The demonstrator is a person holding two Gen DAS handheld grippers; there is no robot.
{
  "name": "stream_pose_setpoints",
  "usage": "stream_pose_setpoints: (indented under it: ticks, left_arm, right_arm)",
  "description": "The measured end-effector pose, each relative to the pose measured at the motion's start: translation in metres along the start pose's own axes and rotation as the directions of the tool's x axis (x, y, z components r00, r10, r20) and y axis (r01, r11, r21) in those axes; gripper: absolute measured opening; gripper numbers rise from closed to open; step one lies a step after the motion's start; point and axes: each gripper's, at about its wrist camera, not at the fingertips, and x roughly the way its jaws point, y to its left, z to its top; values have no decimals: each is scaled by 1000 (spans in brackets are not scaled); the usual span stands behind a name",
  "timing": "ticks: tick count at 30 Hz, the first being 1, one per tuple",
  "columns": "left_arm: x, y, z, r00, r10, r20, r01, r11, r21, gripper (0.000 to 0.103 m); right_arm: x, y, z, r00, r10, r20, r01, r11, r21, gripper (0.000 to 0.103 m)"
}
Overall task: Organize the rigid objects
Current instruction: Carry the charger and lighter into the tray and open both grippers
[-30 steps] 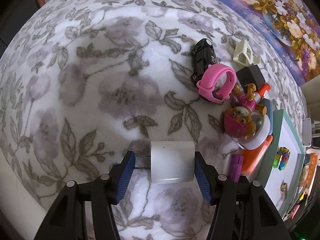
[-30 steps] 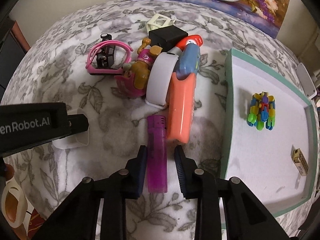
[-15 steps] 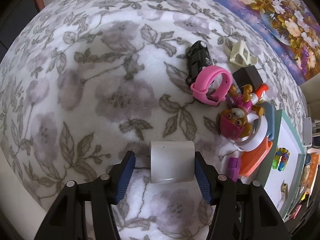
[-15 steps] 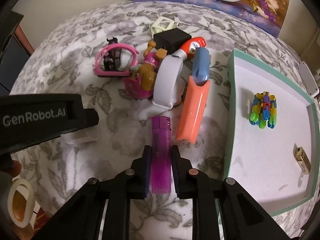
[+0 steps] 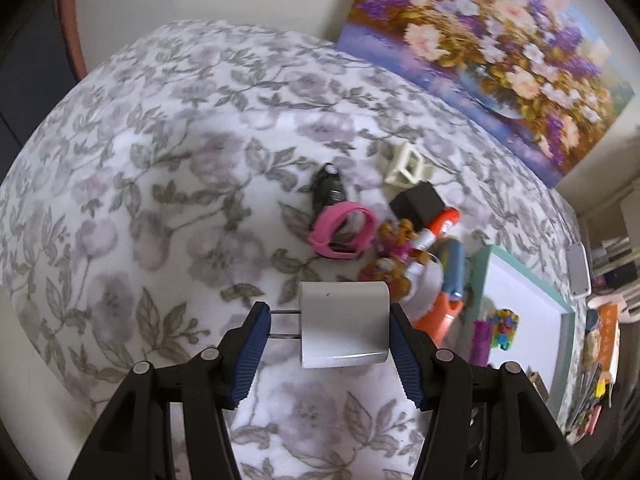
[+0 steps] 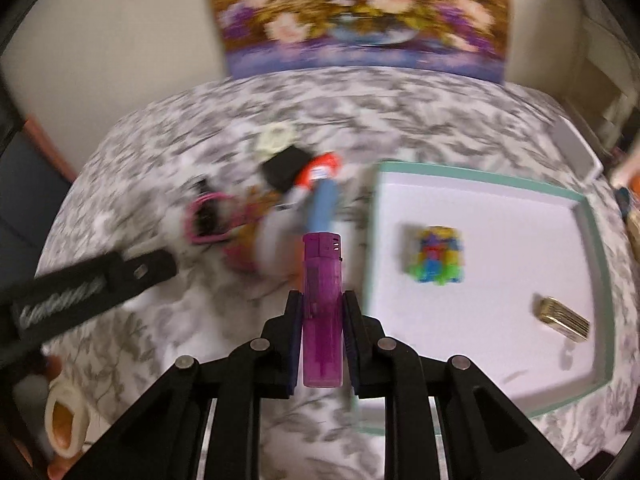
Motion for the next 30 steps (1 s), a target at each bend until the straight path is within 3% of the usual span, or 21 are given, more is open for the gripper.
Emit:
stream_pose_setpoints:
  ticks: [3,14,23,30]
  left_arm:
    - [4,-14,-3,999,-20,-25,21,999,26,62]
    - [14,-89,-31,998,-39,-56,49,980,191,62]
    - [36,-155,-61,993,-54,-101,86,932,351,62]
    - [56,-186,-80,995,-28,-95,68,891,450,62]
  right_arm:
    - [-3,-25,5,997,-76,19,75,996,40,20]
    - [-6,-130,14,977,-215,-12,212,951,224,20]
    - [-6,-196,15,950,-311,-10,298,900,318,20]
    - [-1,-223,16,945,-327,-12,308,878,367,20]
